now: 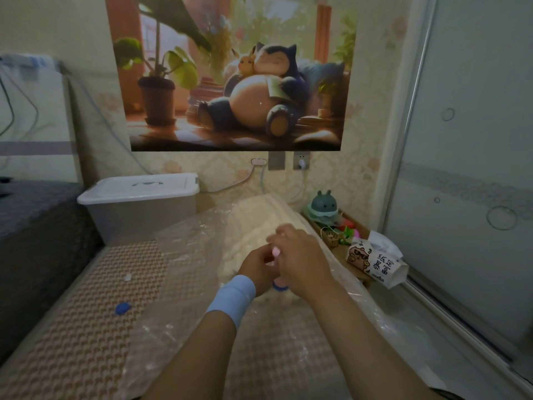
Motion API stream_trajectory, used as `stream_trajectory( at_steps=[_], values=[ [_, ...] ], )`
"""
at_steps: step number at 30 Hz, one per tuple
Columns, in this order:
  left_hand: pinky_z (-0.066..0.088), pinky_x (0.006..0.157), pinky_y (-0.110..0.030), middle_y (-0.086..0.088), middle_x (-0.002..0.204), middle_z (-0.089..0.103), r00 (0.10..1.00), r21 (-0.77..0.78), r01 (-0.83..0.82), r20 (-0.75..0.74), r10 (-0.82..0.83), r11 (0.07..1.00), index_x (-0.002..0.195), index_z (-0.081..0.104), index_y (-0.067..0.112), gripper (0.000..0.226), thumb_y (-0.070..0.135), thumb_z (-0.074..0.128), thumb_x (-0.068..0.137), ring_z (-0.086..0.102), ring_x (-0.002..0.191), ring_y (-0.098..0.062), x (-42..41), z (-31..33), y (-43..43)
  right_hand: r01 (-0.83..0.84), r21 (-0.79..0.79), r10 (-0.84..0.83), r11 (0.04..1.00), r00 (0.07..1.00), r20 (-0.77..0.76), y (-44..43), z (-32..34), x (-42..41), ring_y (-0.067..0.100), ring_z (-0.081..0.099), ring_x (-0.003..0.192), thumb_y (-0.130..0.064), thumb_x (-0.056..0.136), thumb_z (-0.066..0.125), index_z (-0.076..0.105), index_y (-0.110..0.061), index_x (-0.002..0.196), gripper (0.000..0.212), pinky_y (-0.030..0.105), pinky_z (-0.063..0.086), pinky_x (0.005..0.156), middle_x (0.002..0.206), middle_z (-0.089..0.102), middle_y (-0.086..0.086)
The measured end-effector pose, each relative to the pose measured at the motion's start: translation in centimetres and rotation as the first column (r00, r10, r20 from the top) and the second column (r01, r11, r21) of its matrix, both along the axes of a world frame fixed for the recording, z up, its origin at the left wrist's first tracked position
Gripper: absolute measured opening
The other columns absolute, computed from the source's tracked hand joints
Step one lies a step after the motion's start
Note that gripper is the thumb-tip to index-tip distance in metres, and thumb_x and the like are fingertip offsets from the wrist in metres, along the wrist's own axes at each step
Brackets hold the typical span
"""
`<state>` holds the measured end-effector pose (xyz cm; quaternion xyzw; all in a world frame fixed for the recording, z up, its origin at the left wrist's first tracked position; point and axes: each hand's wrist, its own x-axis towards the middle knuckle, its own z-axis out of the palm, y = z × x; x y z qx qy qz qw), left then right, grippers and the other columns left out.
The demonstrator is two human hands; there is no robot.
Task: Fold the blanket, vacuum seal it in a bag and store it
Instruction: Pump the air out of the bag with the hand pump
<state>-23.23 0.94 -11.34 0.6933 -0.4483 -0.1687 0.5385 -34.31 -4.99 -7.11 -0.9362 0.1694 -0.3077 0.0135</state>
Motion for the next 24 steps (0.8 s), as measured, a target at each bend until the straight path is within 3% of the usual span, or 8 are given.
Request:
stream_trajectory(
  at_steps=[2,4,9,12,14,17,20,24],
  values=[
    [0.046,0.07,-0.015,0.001,0.095,0.068,1.0,-0.008,-0.003,-0.018,0.002,1.0,0.099,0.065,0.019,0.02,0.007,0.066,0.082,0.062,0.094,-0.014,0.3,0.1,0.1,-0.024,-0.008,0.023,1.0,0.999,-0.022,-0.1,0.8,0.0,0.027,0.06,0.096,-0.03,0.085,0.029,0.07,-0.021,0.115,0.052,0.041,0.045,0.082,0.117,0.062,0.001],
    [0.046,0.066,-0.009,0.003,0.093,0.069,0.999,-0.046,0.024,-0.038,-0.026,0.999,0.1,0.067,0.016,0.023,0.006,0.072,0.08,0.061,0.09,-0.012,0.3,0.3,0.2,-0.074,-0.084,0.088,0.994,0.979,0.182,0.8,3.3,-0.8,0.025,0.062,0.094,-0.026,0.087,0.037,0.072,-0.018,0.111,0.043,0.043,0.048,0.08,0.111,0.067,0.001],
    [0.047,0.074,-0.01,0.01,0.094,0.068,0.999,-0.05,0.05,-0.013,-0.051,0.997,0.101,0.066,0.022,0.033,0.012,0.081,0.073,0.062,0.089,-0.003,-0.2,0.1,-0.2,-0.018,-0.361,0.276,0.933,0.68,0.68,2.8,7.5,-2.6,0.025,0.062,0.102,-0.008,0.094,0.059,0.071,-0.008,0.116,0.026,0.031,0.049,0.083,0.118,0.067,0.011],
    [0.043,0.062,-0.003,0.012,0.088,0.065,0.999,-0.018,0.049,0.019,-0.048,0.999,0.096,0.065,0.021,0.025,0.01,0.075,0.078,0.058,0.082,0.001,-0.5,-0.1,-0.4,-0.005,-0.265,0.16,0.964,0.808,0.567,1.9,4.7,-1.7,0.028,0.059,0.107,-0.009,0.093,0.05,0.069,-0.011,0.12,0.033,0.035,0.05,0.082,0.122,0.064,0.009],
    [0.046,0.067,-0.009,0.004,0.094,0.067,1.0,0.002,0.023,0.009,-0.023,1.0,0.1,0.066,0.016,0.02,0.008,0.069,0.082,0.059,0.089,-0.01,-0.3,0.0,-0.2,-0.007,-0.1,0.029,0.995,0.975,0.219,0.6,2.1,-0.9,0.028,0.055,0.11,-0.011,0.087,0.05,0.066,-0.017,0.121,0.038,0.04,0.05,0.084,0.126,0.057,0.005],
    [0.051,0.079,-0.03,-0.003,0.1,0.07,1.0,0.013,0.004,-0.028,-0.003,1.0,0.102,0.066,0.015,0.021,0.012,0.069,0.081,0.063,0.097,-0.018,0.2,-0.1,0.0,-0.027,0.004,0.027,1.0,0.993,-0.111,0.0,0.9,-0.6,0.028,0.055,0.106,-0.016,0.087,0.052,0.064,-0.02,0.122,0.037,0.042,0.045,0.089,0.122,0.055,0.003],
    [0.051,0.077,-0.021,0.005,0.098,0.071,0.997,-0.038,0.032,-0.067,-0.035,0.999,0.101,0.068,0.022,0.027,0.017,0.078,0.076,0.065,0.096,-0.014,0.4,0.0,0.0,-0.158,-0.006,0.154,0.987,0.955,0.252,0.9,4.1,-1.4,0.023,0.059,0.102,-0.014,0.09,0.052,0.068,-0.011,0.118,0.033,0.039,0.05,0.086,0.117,0.062,0.006],
    [0.052,0.092,-0.031,0.009,0.107,0.071,0.997,-0.057,0.04,-0.06,-0.043,0.998,0.109,0.068,0.031,0.044,0.022,0.084,0.068,0.065,0.103,-0.013,0.1,0.0,-0.5,-0.101,-0.276,0.26,0.956,0.729,0.633,2.1,7.7,-2.7,0.022,0.061,0.106,-0.009,0.095,0.058,0.069,-0.005,0.119,0.026,0.028,0.049,0.089,0.116,0.066,0.01]
  ],
)
